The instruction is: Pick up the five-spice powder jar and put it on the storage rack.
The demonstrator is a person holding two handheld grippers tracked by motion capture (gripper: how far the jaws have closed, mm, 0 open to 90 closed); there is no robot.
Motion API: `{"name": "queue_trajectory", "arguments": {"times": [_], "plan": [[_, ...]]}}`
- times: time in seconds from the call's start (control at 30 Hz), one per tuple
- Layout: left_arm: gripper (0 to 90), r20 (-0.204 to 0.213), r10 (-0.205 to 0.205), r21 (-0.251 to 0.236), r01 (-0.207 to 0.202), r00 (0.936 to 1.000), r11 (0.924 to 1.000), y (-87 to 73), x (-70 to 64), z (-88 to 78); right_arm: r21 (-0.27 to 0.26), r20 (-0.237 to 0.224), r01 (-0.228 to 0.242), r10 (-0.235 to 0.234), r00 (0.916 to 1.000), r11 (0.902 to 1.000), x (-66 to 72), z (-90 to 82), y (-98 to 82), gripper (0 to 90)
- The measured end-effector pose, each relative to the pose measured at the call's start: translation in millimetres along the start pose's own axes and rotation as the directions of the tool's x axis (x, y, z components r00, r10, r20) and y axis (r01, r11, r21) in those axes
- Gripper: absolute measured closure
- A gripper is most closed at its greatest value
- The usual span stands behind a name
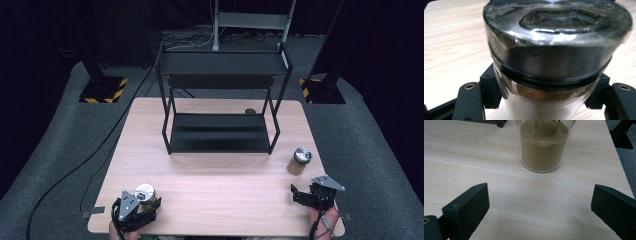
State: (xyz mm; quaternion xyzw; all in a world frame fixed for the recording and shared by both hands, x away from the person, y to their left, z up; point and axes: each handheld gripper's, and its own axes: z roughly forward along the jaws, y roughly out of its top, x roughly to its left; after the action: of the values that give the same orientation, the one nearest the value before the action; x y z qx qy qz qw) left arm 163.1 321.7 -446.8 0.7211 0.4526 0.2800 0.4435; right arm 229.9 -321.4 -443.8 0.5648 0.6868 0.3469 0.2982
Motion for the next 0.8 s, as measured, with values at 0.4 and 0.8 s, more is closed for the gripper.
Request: {"name": "queue_trajectory", "arguments": {"times": [0.4, 0.8], "plan": [[31.5, 0.023, 0.01, 0.011, -0.01, 0.9997, 0.9999, 5.5, -3.2, 8.7, -0.001, -0.001, -0.001, 0.001, 1.0, 1.0, -0.2, -0.1, -0.2, 0.9], [31.5, 0.038, 0.012, 0.017, -0.013, 0.9992, 0.9998, 8.8, -4.2, 15.5, 0.0, -0.001, 0.001, -0.001, 1.0, 1.0, 0.0, 0.0, 0.0, 0.9]]}}
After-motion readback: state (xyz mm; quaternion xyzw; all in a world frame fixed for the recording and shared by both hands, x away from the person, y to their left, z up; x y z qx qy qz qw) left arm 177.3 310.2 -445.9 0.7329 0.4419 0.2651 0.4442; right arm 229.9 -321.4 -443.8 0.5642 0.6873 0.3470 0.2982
